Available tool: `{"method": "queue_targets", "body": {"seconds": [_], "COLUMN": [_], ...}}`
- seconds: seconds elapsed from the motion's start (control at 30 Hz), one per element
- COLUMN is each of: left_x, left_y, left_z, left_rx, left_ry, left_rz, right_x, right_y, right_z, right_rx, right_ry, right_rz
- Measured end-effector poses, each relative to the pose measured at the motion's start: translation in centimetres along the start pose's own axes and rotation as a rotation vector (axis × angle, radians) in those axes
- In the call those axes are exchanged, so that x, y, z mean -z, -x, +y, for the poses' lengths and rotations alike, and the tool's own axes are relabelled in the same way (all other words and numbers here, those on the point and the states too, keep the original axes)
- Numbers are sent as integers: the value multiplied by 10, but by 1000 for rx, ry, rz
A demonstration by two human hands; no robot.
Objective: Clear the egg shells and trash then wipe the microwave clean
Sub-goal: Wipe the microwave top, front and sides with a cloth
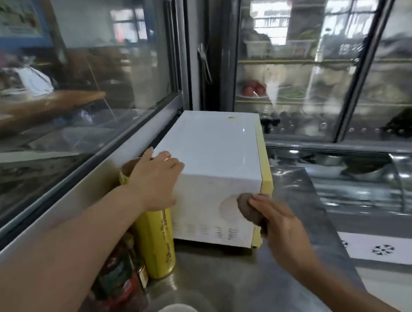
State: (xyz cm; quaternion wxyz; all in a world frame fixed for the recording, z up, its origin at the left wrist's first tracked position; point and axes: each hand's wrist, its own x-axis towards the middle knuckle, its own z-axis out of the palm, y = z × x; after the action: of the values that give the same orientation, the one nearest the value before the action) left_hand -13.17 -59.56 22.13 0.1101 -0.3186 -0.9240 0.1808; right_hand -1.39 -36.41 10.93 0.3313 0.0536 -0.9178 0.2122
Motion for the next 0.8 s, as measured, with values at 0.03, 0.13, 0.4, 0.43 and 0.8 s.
{"method": "queue_targets", "body": {"seconds": [0.03, 0.13, 0.4, 0.43, 0.8], "left_x": [-1, -8, -29, -30, -29], "left_y": [-4, -14, -32, -35, -32], "left_z": [-3, -7, -13, -14, -17], "left_rx": [-17, -69, -111, -119, -107], "left_ry": [-26, -134, -251, -243, -235], "left_rz": [-9, -1, -1, -10, -37], "right_x": [3, 2, -40, -43, -57], "right_y": [-5, -28, -49, -50, -35], "right_z": [4, 21, 87, 91, 114], "right_rx": [17, 158, 578, 606, 814], "right_ry": [40, 181, 656, 678, 834], "right_rz": [45, 162, 14, 36, -18]}}
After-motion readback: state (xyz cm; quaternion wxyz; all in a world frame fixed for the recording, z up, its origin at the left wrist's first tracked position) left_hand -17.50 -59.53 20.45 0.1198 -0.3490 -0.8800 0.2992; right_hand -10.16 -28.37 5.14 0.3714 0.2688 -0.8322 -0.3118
